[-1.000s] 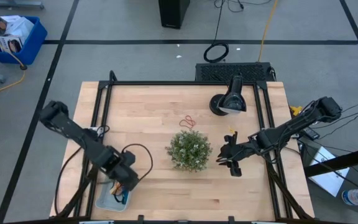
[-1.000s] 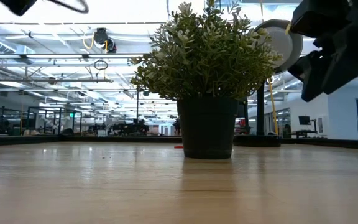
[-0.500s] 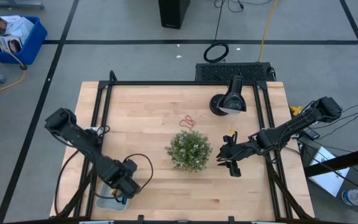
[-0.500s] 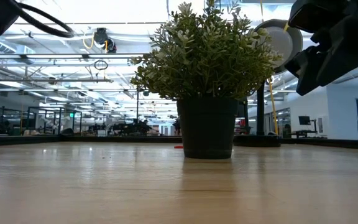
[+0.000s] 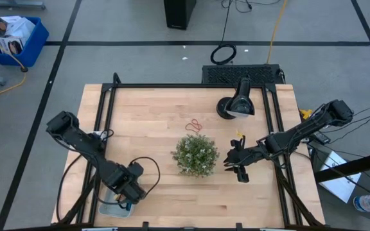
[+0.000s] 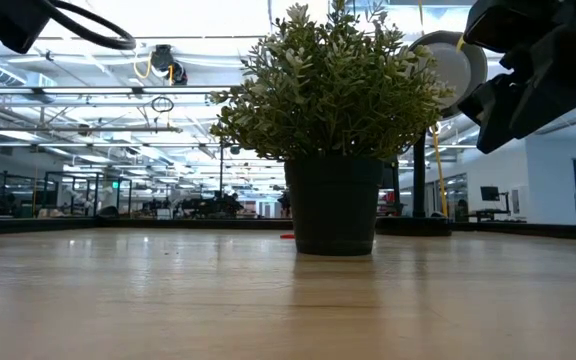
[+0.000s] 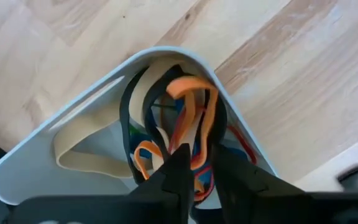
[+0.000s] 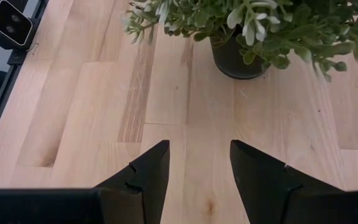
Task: Pick and place rubber bands into bin
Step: Put the orange rubber band into the blue bin, then put the red rubber band into the blue bin
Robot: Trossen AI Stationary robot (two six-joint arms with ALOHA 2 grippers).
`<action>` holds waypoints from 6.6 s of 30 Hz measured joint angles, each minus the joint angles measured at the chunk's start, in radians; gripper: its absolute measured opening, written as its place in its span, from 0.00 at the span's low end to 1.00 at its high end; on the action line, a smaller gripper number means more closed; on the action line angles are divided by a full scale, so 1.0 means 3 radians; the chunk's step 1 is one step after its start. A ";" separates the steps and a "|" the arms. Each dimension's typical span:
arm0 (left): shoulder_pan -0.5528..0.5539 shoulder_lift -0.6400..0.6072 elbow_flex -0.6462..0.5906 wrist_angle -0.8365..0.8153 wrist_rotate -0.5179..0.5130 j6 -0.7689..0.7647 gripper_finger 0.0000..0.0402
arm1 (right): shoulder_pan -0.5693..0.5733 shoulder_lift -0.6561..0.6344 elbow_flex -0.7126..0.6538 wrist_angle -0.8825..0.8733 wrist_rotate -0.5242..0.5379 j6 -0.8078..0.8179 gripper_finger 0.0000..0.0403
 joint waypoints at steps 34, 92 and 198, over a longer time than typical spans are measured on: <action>0.0043 -0.1288 0.0001 0.0453 -0.1861 0.1049 0.44 | -0.0479 -0.0721 -0.0518 0.0424 0.0524 -0.0983 0.40; 0.2787 -0.1294 0.0002 0.1477 -0.0178 0.3766 0.44 | -0.2493 0.1339 0.2935 -0.0447 -0.0697 -0.1779 0.39; 0.4471 -0.0851 0.0003 0.3051 0.0434 0.4938 0.44 | -0.2459 0.1665 0.2509 0.0573 -0.0887 -0.2799 0.39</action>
